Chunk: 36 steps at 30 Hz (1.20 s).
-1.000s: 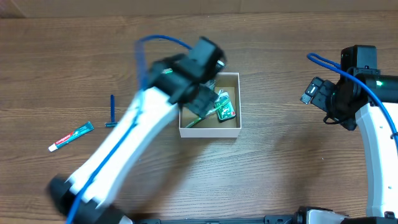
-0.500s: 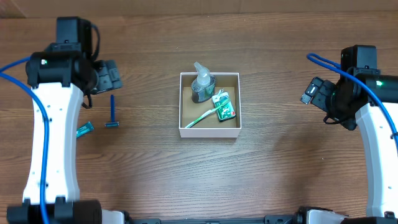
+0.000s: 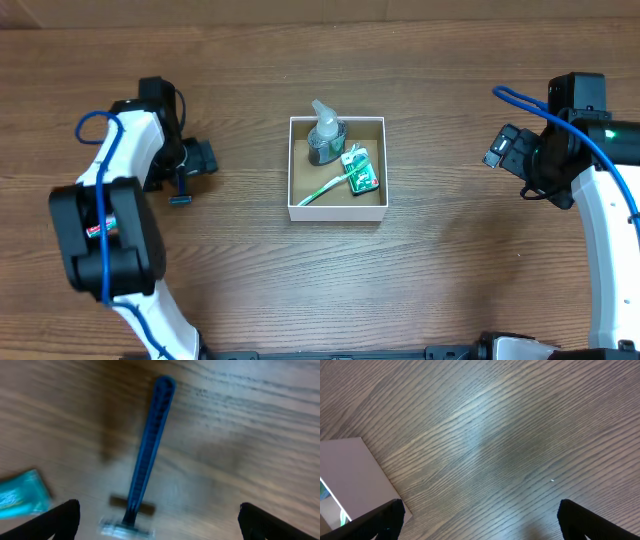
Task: Pack container
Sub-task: 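Return the left gripper to the blue razor and grasp it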
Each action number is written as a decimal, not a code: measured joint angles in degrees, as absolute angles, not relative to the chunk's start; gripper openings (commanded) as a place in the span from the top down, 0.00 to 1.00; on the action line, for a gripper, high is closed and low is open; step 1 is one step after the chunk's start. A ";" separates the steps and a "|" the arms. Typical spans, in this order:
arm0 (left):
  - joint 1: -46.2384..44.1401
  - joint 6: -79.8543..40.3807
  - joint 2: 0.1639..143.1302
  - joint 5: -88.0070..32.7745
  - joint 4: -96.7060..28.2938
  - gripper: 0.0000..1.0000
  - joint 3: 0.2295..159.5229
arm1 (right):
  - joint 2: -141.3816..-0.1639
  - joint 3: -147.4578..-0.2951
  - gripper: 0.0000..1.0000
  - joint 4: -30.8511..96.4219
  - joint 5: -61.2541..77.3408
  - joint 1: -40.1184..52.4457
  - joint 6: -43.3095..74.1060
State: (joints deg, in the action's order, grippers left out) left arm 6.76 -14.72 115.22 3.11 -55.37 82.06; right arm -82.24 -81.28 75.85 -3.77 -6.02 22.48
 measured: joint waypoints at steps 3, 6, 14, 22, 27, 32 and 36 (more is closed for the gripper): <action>6.76 -14.31 117.86 2.52 -53.04 0.00 82.00 | -82.24 -81.28 0.00 75.85 -3.77 -6.00 22.48; 6.76 -13.50 118.41 2.28 -51.37 0.00 82.00 | -82.24 -81.28 0.00 75.85 -3.77 -6.00 22.46; 7.07 -13.08 119.17 1.52 -49.50 0.02 82.06 | -82.24 -81.28 0.00 75.83 -3.77 -6.00 22.41; 8.14 -12.93 119.28 1.50 -49.50 0.92 82.13 | -82.24 -81.28 0.00 75.83 -3.77 -6.00 22.39; 8.34 -12.64 119.44 1.65 -49.98 0.96 82.70 | -82.24 -81.28 0.00 75.81 -3.77 -6.00 22.39; 8.36 -12.64 120.44 1.65 -51.94 0.96 84.51 | -82.24 -81.28 0.00 75.85 -3.79 -6.00 22.41; 8.36 -12.67 121.71 1.65 -58.54 0.96 88.90 | -82.24 -81.28 0.00 75.85 -3.77 -6.00 22.39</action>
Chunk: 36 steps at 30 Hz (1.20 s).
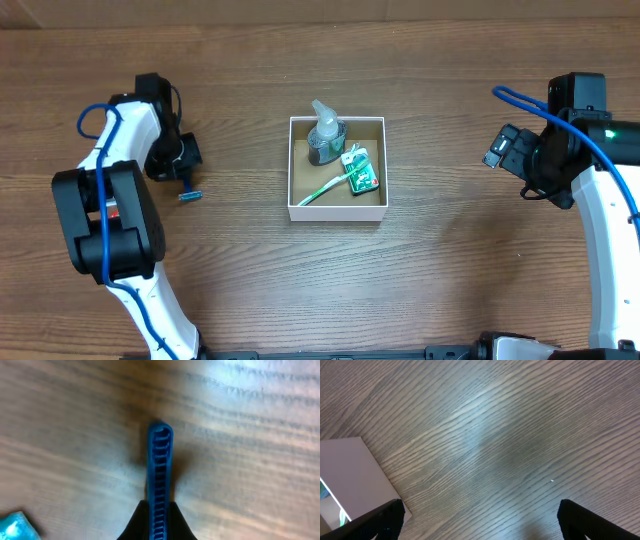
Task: Pack container
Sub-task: 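Return the left gripper to the blue razor and grasp it, then carry the blue razor into the box and release it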
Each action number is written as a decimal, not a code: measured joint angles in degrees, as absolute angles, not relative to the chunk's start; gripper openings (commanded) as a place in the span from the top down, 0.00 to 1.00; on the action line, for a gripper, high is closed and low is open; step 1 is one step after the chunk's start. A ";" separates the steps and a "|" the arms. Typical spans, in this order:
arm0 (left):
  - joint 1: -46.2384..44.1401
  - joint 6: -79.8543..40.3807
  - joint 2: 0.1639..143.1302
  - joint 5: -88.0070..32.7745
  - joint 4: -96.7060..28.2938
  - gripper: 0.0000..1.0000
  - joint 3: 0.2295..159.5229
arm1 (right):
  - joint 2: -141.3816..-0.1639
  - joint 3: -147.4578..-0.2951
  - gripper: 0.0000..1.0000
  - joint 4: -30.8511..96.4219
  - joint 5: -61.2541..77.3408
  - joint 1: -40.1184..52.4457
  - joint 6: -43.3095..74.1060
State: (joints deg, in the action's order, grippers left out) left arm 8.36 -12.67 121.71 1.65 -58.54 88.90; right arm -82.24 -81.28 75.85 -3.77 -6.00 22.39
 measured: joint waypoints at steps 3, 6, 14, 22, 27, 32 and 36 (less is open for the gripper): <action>8.23 -12.69 121.69 1.23 -64.84 0.96 94.13 | -82.24 -81.28 0.00 75.85 -3.77 -6.00 22.39; 7.16 -12.69 119.31 0.97 -66.24 0.96 97.47 | -82.24 -81.28 0.00 75.83 -3.75 -6.00 22.39; -7.77 -8.10 99.13 0.78 -66.04 0.96 99.00 | -82.24 -81.28 0.00 75.83 -3.77 -6.00 22.37; -29.69 4.25 93.71 0.86 -66.04 0.96 100.07 | -82.24 -81.28 0.00 75.66 -3.77 -6.00 22.39; -35.38 7.66 100.38 1.08 -66.02 0.96 100.01 | -82.24 -81.28 0.00 75.70 -3.77 -6.00 22.39; -36.16 8.82 108.14 1.48 -65.71 0.96 99.85 | -82.24 -81.28 0.00 75.66 -3.51 -6.00 22.39; -36.14 9.65 112.88 1.76 -65.36 0.50 99.68 | -82.24 -81.28 0.00 75.68 -3.33 -6.00 22.39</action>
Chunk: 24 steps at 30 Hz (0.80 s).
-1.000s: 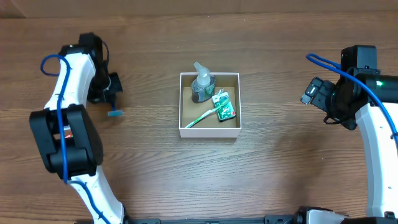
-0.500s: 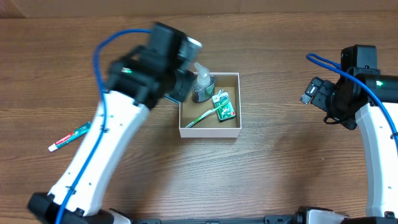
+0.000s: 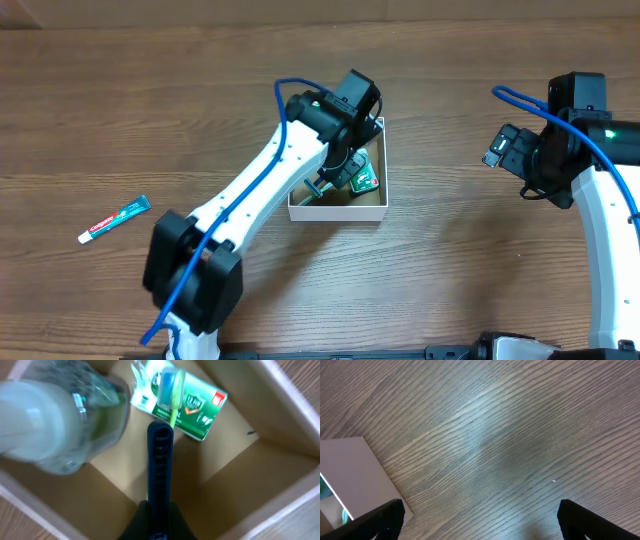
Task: Pack container
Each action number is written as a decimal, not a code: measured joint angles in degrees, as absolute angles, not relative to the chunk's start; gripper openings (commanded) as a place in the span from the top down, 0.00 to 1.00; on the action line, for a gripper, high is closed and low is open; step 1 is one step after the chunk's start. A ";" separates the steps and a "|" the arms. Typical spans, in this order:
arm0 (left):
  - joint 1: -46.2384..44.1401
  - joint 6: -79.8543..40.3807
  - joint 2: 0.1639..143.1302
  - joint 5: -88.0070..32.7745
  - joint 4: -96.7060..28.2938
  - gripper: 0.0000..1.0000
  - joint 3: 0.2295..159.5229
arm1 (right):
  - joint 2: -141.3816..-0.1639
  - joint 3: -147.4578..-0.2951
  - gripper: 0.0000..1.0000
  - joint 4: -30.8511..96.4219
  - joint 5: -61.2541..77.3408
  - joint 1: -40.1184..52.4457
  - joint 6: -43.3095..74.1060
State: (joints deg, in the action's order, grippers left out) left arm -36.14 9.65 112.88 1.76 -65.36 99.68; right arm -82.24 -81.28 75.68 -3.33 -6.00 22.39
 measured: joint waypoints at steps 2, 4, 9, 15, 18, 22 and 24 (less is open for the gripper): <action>-36.14 9.74 113.95 1.80 -65.34 0.40 99.59 | -82.24 -81.28 0.00 75.66 -3.33 -6.00 22.37; -36.14 9.63 114.13 1.91 -65.41 0.28 99.46 | -82.24 -81.28 0.00 75.68 -3.33 -6.00 22.39; -36.45 7.75 113.65 2.83 -67.26 0.23 99.48 | -82.24 -81.28 0.00 75.66 -3.20 -6.00 22.37; -34.98 -5.34 102.45 10.39 -71.77 0.00 99.59 | -82.24 -81.28 0.00 75.64 -3.20 -6.00 22.33; -29.34 -15.90 93.36 13.82 -76.34 0.00 100.25 | -82.24 -81.28 0.00 75.66 -3.18 -6.02 22.26; -14.96 -32.14 85.14 16.53 -83.37 0.00 101.54 | -82.24 -81.28 0.00 75.66 -3.20 -6.00 22.22; -7.14 -39.35 83.88 16.38 -86.46 0.00 101.58 | -82.24 -81.28 0.00 75.64 -3.18 -6.00 22.26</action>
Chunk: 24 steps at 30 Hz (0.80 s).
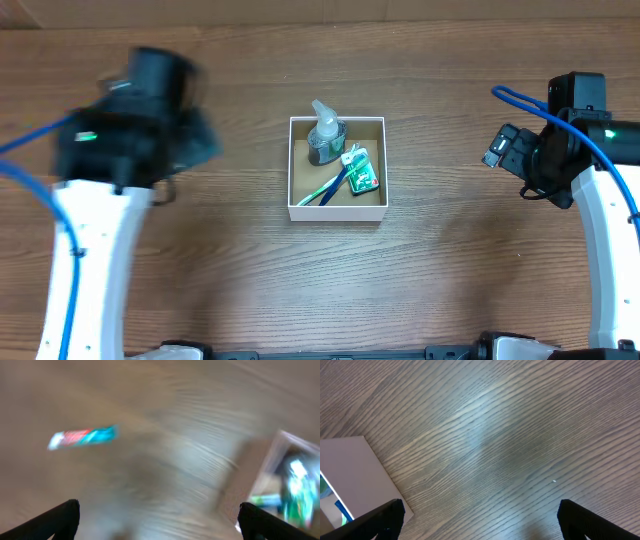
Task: Pack container
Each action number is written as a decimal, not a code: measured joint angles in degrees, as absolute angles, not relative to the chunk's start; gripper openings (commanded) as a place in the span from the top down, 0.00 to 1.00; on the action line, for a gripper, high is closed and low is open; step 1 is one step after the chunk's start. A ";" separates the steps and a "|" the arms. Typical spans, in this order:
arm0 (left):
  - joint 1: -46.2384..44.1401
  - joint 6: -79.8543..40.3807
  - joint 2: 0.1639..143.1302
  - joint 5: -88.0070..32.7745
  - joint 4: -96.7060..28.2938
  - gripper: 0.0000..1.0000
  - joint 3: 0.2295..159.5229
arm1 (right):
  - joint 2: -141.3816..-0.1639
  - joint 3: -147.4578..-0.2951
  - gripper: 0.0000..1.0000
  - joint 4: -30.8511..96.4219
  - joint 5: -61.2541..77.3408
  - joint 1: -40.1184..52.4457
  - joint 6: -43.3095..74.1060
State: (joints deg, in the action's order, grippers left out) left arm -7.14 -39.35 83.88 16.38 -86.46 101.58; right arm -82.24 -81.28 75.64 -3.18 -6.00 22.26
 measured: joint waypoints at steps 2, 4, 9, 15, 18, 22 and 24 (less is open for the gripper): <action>-1.43 -43.48 84.09 15.53 -87.13 0.00 101.49 | -82.24 -81.28 0.00 75.64 -3.18 -6.00 22.24; 4.10 -46.87 84.53 14.35 -86.54 0.00 100.55 | -82.24 -81.28 0.00 75.64 -3.18 -6.02 22.24; 16.60 -53.10 84.66 11.86 -82.37 0.00 93.14 | -82.24 -81.25 0.00 75.68 -3.18 -6.00 22.24; 28.58 -56.36 85.25 8.29 -72.25 0.00 78.43 | -82.24 -81.25 0.00 76.05 -3.20 -6.02 22.24; 32.64 -57.08 86.21 7.42 -65.06 0.00 71.99 | -82.24 -81.25 0.00 76.01 -3.20 -6.00 22.26; 35.05 -57.21 89.52 7.22 -59.66 0.00 66.39 | -82.24 -81.25 0.00 76.03 -3.18 -6.00 22.24; 34.98 -57.30 91.57 7.05 -58.28 0.00 65.28 | -82.24 -81.25 0.00 76.07 -3.18 -6.00 22.24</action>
